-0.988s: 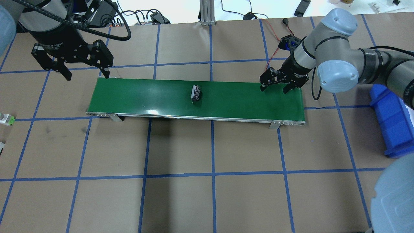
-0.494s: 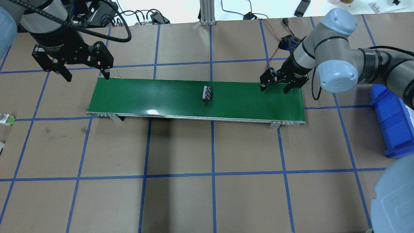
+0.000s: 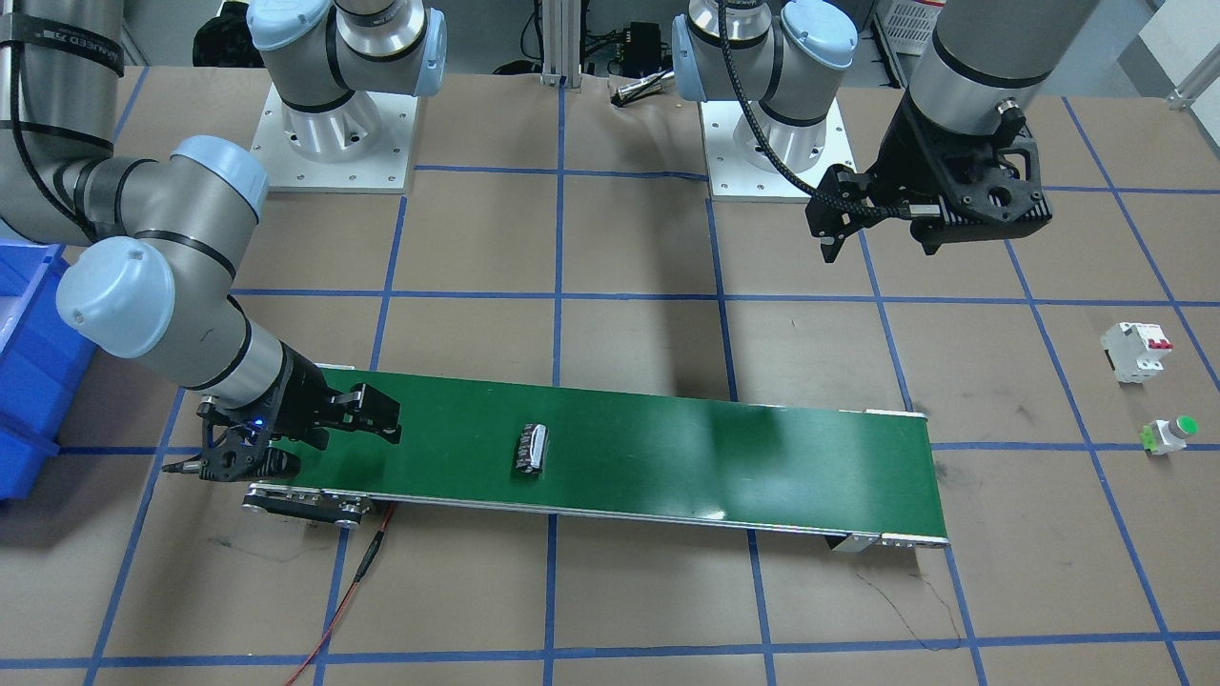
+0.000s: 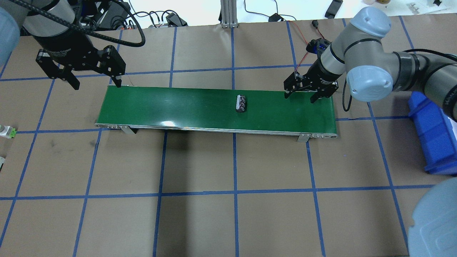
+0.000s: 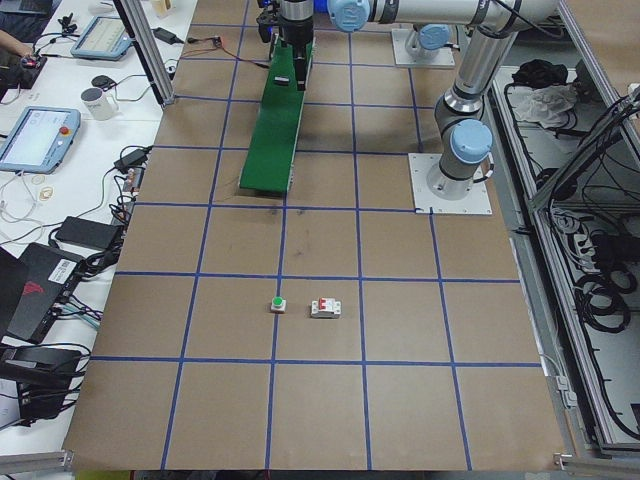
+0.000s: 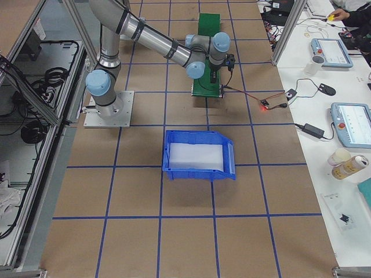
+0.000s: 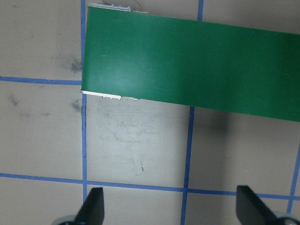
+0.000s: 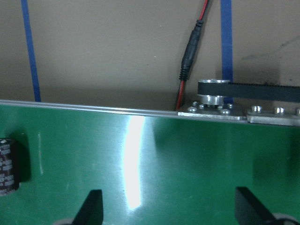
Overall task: Move capacitor from left to right
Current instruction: 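Hold the right gripper at the belt's far end as the capacitor rides toward it, then grasp the capacitor on the belt with the right gripper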
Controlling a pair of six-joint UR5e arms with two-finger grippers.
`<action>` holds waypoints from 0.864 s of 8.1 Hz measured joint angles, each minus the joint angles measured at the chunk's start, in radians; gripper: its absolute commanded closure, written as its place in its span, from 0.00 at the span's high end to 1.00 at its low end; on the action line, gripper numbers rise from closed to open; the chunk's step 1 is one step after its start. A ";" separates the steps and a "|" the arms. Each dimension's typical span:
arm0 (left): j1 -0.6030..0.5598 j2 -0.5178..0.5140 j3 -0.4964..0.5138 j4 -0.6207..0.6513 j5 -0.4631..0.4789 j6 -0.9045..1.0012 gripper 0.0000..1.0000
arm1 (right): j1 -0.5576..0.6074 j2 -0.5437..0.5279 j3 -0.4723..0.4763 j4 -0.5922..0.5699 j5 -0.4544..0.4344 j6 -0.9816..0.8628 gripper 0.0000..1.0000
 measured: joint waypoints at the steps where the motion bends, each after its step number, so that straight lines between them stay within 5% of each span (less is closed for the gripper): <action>1: 0.000 0.001 0.002 0.000 0.000 0.000 1.00 | 0.016 -0.002 -0.007 0.001 -0.001 0.024 1.00; 7: 0.000 0.000 0.002 0.002 0.001 0.000 1.00 | 0.096 0.011 -0.013 -0.002 -0.001 0.108 1.00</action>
